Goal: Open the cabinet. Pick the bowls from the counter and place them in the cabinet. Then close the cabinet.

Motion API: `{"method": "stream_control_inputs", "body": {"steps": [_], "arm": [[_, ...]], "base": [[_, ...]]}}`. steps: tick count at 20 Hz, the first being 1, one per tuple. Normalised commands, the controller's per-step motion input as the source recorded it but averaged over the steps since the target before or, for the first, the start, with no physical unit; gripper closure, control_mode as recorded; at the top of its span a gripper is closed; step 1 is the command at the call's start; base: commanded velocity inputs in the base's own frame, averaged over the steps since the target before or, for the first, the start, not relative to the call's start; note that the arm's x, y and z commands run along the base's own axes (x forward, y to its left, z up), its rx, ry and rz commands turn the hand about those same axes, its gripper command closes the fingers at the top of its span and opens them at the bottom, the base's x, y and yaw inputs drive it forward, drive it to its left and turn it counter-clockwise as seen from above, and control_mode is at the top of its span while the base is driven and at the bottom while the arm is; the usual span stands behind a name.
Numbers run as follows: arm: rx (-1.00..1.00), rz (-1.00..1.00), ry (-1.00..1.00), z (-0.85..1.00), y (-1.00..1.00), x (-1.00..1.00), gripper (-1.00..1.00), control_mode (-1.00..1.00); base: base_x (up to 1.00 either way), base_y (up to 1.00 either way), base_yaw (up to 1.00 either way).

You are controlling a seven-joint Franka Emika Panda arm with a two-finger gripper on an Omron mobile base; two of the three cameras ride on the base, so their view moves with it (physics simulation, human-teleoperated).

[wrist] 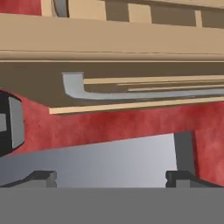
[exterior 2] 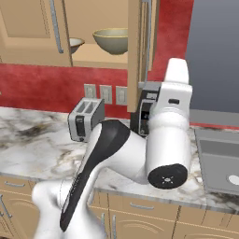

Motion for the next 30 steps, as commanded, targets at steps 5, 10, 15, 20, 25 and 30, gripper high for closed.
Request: {"method": "stream_control_inputs", "body": {"steps": [5,10,15,20,25,30], "arm": [[-0.02,0.18,0.0,-0.12,-0.04,0.37,-1.0,-1.0],[-0.03,0.16,0.0,-0.1,-0.17,0.27,-1.0,-1.0],[-0.06,0.16,0.0,-0.14,-0.2,0.2,-1.0,-1.0],[-0.09,0.15,0.0,-0.07,-0.12,0.15,-1.0,-1.0],[-0.11,0.14,0.0,0.0,0.0,0.17,-1.0,-1.0],[-0.12,0.13,0.0,0.0,0.0,0.18,-1.0,-1.0]], "base": [[0.0,0.0,0.0],[0.0,0.0,0.0],[0.0,0.0,0.0],[0.0,0.0,0.0],[0.0,0.0,0.0],[0.0,0.0,0.0]]}}
